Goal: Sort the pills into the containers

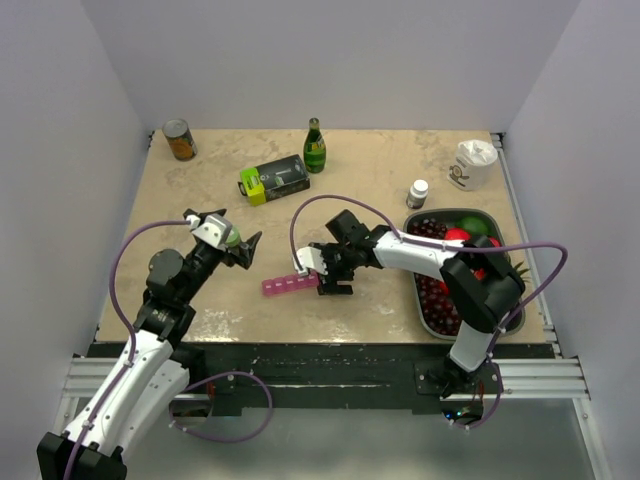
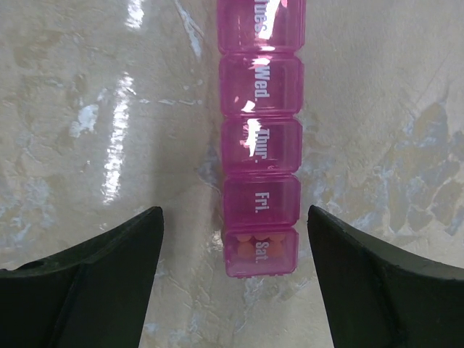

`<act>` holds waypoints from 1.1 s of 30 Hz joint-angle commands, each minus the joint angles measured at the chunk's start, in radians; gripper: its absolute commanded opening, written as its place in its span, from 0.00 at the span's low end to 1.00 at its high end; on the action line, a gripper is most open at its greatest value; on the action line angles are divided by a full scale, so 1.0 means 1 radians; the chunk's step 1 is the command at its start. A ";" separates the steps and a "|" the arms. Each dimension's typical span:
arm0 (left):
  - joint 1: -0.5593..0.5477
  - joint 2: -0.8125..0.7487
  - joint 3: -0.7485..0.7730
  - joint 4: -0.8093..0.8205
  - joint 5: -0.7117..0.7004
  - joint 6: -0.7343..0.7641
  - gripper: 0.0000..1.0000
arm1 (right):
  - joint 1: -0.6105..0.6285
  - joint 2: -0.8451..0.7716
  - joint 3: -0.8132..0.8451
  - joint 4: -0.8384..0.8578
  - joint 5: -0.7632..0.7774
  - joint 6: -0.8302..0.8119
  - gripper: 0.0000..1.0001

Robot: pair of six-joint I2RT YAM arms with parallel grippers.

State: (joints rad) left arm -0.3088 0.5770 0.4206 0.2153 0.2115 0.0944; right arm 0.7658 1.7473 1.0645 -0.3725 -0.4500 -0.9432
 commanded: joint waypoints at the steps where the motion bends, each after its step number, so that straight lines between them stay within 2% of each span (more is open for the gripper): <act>1: -0.003 -0.011 0.003 0.035 -0.020 0.021 1.00 | 0.009 0.027 0.046 0.047 0.053 0.030 0.80; 10: -0.003 -0.009 0.003 0.038 0.006 0.015 1.00 | 0.017 0.047 0.061 0.044 0.031 0.050 0.74; 17: -0.003 -0.009 0.001 0.038 0.012 0.014 1.00 | 0.017 0.061 0.084 0.027 0.010 0.061 0.66; 22: -0.003 -0.011 0.003 0.036 0.017 0.016 1.00 | 0.018 0.073 0.097 0.009 0.007 0.060 0.54; 28: -0.003 -0.014 0.000 0.036 0.023 0.018 1.00 | 0.030 0.093 0.115 -0.025 0.010 0.044 0.47; 33: -0.003 -0.014 -0.003 0.036 0.022 0.021 1.00 | 0.032 0.098 0.121 -0.034 0.004 0.043 0.29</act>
State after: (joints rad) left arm -0.3088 0.5713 0.4206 0.2153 0.2226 0.0982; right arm 0.7891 1.8400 1.1545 -0.3801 -0.4149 -0.8951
